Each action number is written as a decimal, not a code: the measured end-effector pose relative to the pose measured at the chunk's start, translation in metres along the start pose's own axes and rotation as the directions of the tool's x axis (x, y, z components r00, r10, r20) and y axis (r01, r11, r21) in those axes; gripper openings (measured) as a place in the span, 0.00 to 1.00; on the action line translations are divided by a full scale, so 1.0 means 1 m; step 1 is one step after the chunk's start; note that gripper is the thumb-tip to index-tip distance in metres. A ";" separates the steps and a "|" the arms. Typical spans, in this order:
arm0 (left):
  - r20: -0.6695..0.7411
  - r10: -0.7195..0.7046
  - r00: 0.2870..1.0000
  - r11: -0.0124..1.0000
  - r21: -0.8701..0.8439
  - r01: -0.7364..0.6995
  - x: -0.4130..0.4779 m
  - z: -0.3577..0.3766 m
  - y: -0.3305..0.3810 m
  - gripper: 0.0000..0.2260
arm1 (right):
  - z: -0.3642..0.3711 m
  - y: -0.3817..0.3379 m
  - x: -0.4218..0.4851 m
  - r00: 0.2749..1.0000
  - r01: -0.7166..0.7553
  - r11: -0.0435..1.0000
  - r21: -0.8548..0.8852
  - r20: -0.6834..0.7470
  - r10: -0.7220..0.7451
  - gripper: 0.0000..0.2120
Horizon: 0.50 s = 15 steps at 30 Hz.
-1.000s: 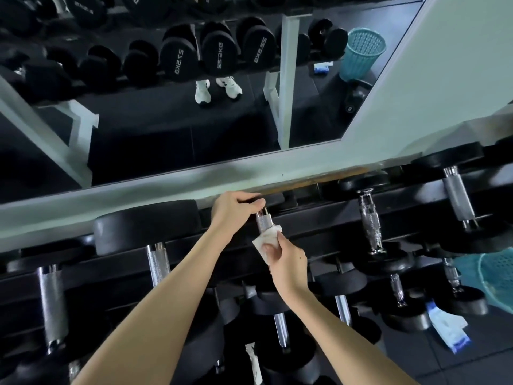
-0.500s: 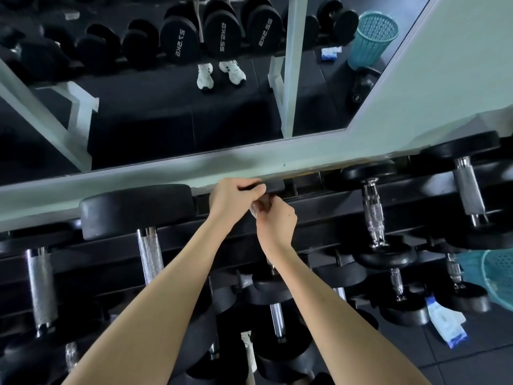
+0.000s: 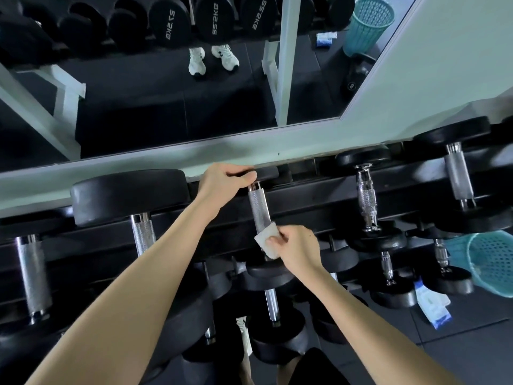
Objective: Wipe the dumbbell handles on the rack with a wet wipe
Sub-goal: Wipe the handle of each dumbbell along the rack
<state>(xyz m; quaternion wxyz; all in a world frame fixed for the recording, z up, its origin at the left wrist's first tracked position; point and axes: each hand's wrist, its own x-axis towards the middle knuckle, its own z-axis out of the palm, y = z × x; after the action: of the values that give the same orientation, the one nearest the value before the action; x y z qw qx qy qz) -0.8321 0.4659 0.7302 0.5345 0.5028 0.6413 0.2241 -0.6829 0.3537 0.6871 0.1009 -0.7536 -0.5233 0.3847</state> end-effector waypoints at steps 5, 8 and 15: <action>0.060 0.019 0.998 0.996 -0.083 -0.014 -0.001 -0.011 -0.006 0.10 | 0.002 -0.044 0.031 0.995 0.043 0.931 0.362 -0.096 -0.009 0.06; 0.090 0.083 0.992 0.989 -0.129 -0.071 -0.004 -0.022 -0.017 0.11 | 0.002 -0.057 0.045 0.999 -0.003 0.828 0.560 -0.030 0.024 0.15; 0.082 0.119 0.989 0.974 -0.205 -0.100 -0.003 -0.021 -0.025 0.10 | 0.013 -0.015 0.013 0.990 -0.057 0.835 0.548 0.139 -0.023 0.10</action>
<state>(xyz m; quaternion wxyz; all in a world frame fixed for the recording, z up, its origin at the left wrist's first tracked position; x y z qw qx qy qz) -0.8612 0.4589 0.7174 0.5987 0.4911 0.5609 0.2928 -0.7000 0.3686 0.6803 0.2729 -0.6685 -0.3897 0.5716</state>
